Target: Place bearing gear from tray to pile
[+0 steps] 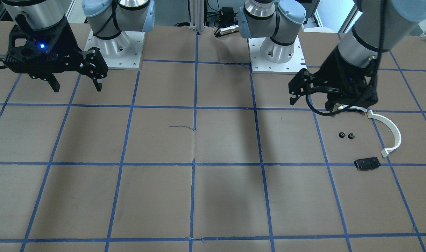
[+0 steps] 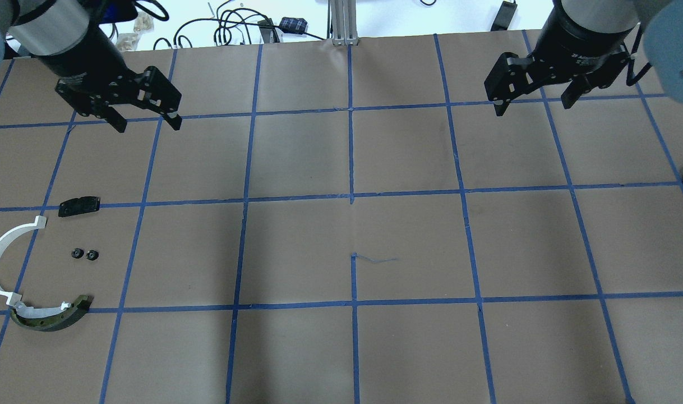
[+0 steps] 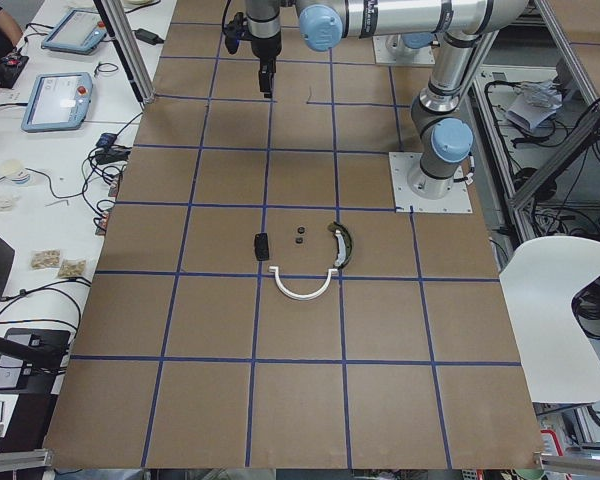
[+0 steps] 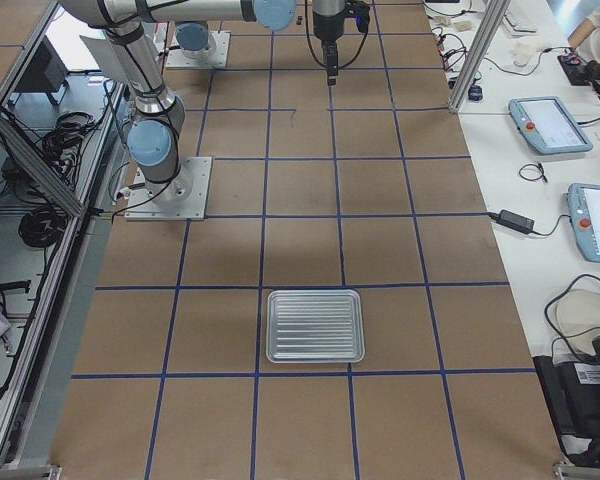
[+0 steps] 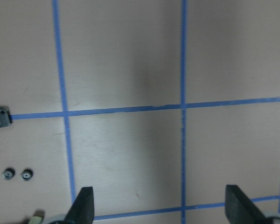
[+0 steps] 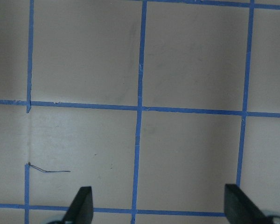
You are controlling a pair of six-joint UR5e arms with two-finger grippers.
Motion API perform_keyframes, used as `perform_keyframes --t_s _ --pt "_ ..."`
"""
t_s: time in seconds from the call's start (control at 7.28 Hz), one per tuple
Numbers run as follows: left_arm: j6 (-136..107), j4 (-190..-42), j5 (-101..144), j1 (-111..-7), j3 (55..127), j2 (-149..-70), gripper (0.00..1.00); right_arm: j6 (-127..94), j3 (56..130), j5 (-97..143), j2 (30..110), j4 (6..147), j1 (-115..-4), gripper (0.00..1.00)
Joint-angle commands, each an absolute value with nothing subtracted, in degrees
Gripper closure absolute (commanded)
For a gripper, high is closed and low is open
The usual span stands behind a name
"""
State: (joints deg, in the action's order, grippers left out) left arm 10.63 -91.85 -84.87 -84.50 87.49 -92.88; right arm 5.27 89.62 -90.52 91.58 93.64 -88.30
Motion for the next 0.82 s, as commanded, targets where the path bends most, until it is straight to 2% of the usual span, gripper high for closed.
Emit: perform_keyframes --t_s 0.0,0.69 --pt "7.1 -91.4 -88.5 -87.7 90.9 -90.6 0.00 5.3 89.6 -90.4 91.6 93.6 -88.2 0.00" --pt "7.6 -90.3 -88.9 -87.0 92.9 -88.6 0.00 5.3 89.7 -90.5 91.6 93.6 -88.2 0.00"
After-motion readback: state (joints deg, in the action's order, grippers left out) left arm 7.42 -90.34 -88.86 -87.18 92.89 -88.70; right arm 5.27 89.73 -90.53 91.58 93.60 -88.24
